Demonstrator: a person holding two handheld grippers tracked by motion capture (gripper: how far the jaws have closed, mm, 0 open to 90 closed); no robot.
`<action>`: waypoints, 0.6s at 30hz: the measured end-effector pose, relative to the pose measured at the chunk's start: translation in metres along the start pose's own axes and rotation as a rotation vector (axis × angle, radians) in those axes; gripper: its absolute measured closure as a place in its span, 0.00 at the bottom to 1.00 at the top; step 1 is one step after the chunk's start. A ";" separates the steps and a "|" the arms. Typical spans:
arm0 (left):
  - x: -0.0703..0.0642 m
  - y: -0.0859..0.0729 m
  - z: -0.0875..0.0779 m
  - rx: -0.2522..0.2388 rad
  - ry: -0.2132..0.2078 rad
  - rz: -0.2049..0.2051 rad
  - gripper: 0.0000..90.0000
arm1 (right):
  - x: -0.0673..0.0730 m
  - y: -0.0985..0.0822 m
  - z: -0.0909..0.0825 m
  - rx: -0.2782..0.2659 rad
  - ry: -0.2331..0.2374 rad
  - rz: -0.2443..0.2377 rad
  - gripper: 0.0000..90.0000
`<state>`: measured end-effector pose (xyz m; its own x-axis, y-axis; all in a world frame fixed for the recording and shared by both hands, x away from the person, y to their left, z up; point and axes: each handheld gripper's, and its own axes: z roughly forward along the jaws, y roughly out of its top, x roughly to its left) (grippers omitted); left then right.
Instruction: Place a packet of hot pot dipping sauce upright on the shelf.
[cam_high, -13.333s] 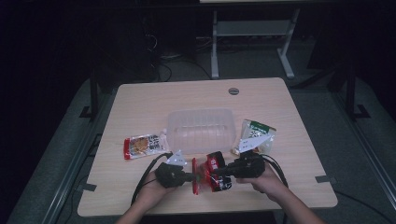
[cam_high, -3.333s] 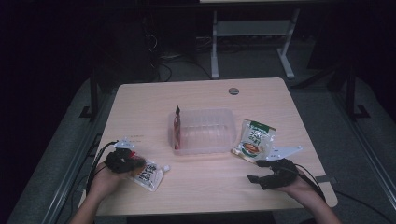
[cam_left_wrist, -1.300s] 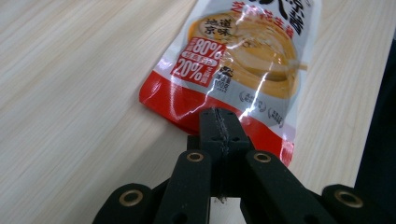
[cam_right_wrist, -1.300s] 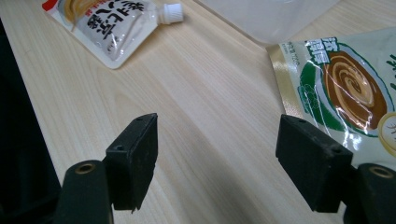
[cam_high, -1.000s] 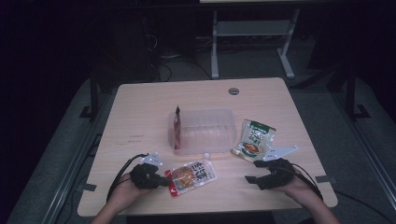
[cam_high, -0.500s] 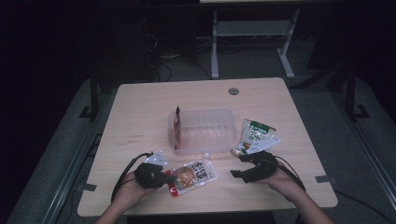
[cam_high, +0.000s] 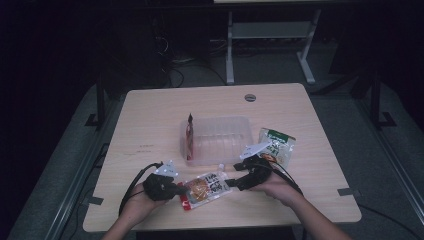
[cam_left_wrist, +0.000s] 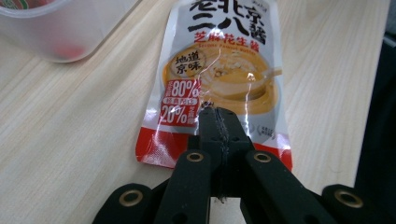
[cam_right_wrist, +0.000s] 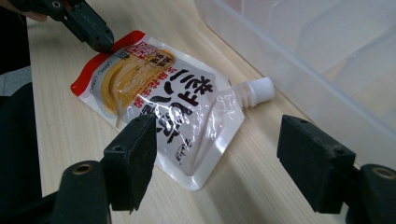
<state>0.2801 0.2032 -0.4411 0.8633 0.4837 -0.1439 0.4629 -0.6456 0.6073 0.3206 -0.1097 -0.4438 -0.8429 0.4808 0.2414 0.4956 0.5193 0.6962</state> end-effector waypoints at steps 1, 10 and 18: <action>0.000 0.000 0.001 0.004 0.000 0.001 1.00 | 0.000 0.001 0.003 0.008 0.004 -0.003 0.30; -0.001 0.000 0.008 0.034 0.011 0.011 1.00 | -0.003 -0.003 0.015 0.031 0.033 0.026 0.28; -0.002 0.000 0.013 0.063 0.020 0.028 1.00 | -0.001 -0.005 0.025 0.059 0.065 0.035 0.27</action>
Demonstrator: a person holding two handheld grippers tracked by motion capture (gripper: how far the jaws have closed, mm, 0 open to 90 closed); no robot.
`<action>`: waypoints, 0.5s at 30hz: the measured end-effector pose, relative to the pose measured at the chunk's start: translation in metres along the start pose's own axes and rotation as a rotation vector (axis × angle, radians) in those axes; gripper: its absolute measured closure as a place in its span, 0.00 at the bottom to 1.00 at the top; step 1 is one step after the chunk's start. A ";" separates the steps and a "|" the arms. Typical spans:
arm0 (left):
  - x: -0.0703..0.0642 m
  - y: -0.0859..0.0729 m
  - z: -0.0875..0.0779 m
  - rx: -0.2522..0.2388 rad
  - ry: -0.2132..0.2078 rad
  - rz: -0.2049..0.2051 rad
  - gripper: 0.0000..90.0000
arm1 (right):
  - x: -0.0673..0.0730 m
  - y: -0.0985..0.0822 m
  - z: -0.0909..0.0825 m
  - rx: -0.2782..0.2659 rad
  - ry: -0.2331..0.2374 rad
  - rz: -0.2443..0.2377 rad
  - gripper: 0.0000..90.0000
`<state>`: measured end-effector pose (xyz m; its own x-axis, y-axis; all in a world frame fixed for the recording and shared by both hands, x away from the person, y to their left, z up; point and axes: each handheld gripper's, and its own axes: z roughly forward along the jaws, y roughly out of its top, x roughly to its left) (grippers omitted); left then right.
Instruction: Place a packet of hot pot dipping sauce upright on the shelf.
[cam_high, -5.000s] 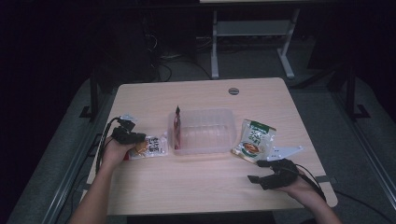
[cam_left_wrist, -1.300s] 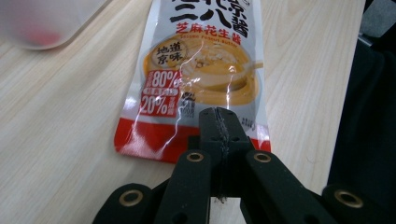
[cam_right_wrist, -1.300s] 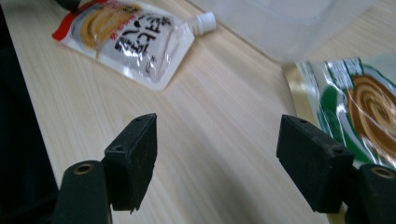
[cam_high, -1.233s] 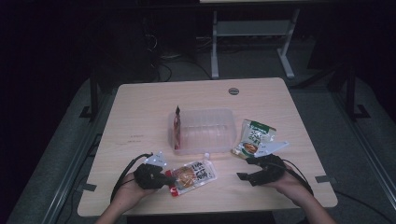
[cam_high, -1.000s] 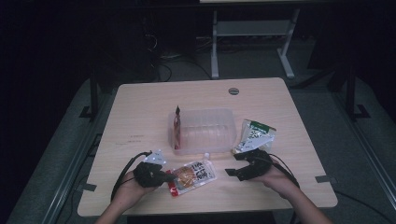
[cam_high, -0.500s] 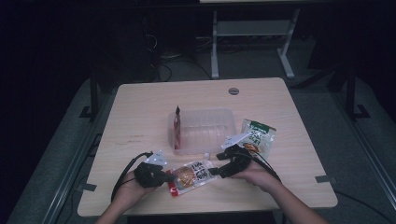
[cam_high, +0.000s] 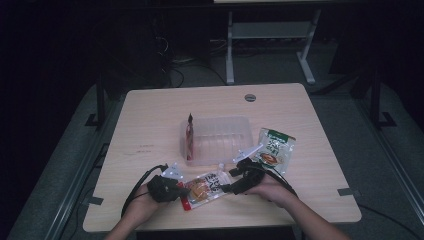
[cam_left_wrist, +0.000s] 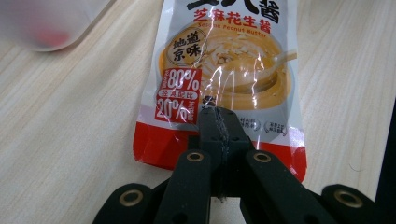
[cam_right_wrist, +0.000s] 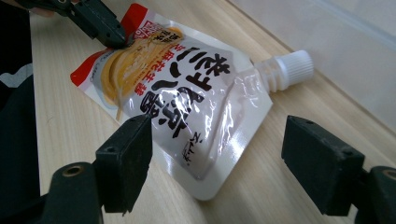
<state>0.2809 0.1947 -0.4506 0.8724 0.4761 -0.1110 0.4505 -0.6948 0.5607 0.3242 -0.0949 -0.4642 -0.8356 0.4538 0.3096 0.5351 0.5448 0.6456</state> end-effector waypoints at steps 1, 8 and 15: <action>0.000 0.000 0.000 0.000 0.003 0.001 1.00 | 0.000 0.001 0.002 -0.001 0.013 0.001 0.27; -0.001 -0.001 0.001 -0.006 0.007 -0.010 1.00 | 0.003 0.004 0.010 0.006 0.041 0.014 0.27; 0.000 -0.002 0.001 -0.010 -0.003 -0.021 1.00 | 0.005 0.004 0.011 0.008 0.079 0.035 0.39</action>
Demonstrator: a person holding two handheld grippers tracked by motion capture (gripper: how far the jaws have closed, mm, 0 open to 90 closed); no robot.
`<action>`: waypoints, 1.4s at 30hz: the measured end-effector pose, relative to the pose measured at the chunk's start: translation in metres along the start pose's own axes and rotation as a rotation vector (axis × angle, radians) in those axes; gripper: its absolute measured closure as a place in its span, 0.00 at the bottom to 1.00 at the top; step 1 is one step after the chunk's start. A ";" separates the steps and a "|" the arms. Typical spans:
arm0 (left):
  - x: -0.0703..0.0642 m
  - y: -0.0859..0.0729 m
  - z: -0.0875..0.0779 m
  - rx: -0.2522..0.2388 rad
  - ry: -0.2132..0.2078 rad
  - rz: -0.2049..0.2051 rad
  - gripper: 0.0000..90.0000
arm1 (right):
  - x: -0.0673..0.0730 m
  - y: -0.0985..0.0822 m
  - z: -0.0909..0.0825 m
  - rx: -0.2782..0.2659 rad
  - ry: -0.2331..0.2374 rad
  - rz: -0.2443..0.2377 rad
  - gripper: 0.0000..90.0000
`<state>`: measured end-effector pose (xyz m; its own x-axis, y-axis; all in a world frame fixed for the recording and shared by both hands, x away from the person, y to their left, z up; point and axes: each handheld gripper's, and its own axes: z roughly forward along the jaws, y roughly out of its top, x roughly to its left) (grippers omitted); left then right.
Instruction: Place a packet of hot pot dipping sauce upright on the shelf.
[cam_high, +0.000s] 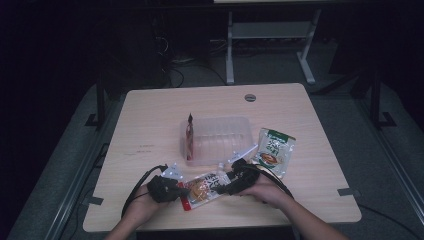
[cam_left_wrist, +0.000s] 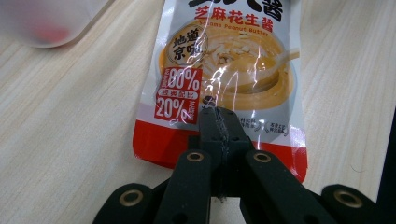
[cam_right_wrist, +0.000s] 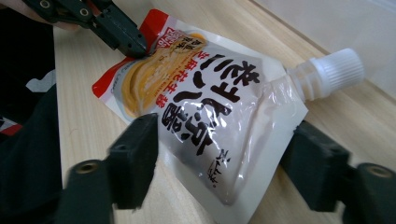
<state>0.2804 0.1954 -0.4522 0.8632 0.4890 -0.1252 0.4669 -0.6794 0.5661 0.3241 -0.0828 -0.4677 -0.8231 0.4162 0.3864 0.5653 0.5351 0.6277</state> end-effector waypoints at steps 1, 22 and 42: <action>0.001 0.000 0.000 0.006 -0.002 0.007 1.00 | -0.001 0.000 0.001 -0.008 0.005 0.001 0.42; 0.002 0.001 -0.001 0.008 -0.006 0.023 1.00 | 0.000 0.009 -0.005 -0.091 0.108 -0.028 0.96; -0.003 0.006 -0.006 -0.041 -0.053 0.038 1.00 | 0.028 0.020 -0.034 -0.248 0.255 -0.117 1.00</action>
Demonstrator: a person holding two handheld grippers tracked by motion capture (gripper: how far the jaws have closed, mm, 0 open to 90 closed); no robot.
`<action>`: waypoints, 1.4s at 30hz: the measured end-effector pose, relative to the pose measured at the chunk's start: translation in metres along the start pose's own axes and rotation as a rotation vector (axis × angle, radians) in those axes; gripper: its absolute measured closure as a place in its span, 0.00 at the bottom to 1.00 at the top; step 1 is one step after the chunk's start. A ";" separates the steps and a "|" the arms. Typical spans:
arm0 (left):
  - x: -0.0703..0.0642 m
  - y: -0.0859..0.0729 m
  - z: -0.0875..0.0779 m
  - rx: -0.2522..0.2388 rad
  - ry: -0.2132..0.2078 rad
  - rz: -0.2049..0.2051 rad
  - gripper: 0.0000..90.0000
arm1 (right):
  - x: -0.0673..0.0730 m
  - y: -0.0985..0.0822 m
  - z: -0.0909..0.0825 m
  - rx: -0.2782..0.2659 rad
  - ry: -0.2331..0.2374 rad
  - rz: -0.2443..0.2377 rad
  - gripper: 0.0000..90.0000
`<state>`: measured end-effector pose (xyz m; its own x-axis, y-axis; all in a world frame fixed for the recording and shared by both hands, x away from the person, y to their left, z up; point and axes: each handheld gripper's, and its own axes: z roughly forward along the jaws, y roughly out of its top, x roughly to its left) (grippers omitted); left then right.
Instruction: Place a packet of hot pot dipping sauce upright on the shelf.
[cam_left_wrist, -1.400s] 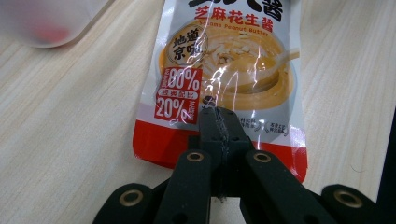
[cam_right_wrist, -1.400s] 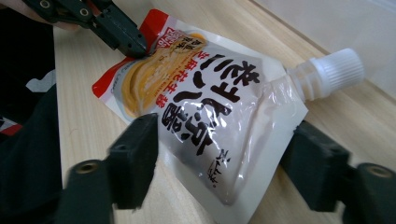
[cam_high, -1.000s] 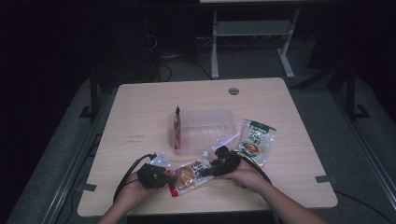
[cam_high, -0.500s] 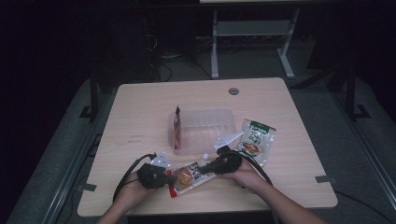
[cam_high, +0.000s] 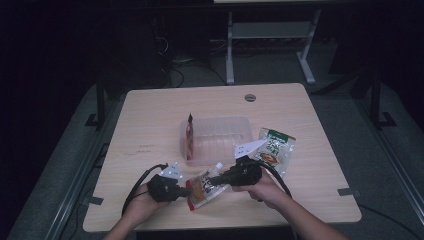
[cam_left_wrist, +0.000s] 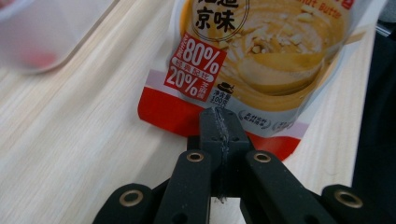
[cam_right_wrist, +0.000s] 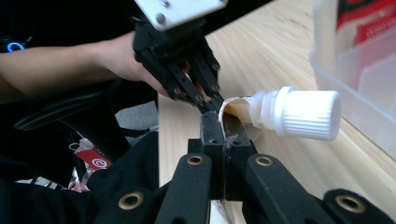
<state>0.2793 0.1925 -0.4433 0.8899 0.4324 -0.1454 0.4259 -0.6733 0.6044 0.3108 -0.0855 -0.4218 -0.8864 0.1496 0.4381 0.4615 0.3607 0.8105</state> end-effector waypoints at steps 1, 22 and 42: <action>-0.001 0.001 0.000 -0.006 -0.003 0.002 1.00 | 0.002 0.001 -0.001 -0.004 0.003 -0.007 1.00; -0.002 0.000 -0.023 -0.100 0.007 -0.003 1.00 | 0.013 0.022 -0.032 -0.088 -0.067 -0.058 1.00; 0.007 -0.012 -0.030 -0.075 0.047 -0.043 0.63 | 0.007 0.049 -0.059 -0.112 -0.156 -0.088 1.00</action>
<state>0.2755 0.2212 -0.4281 0.8615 0.4890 -0.1370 0.4489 -0.6071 0.6557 0.3292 -0.1210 -0.3560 -0.9144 0.2660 0.3051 0.3753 0.2752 0.8851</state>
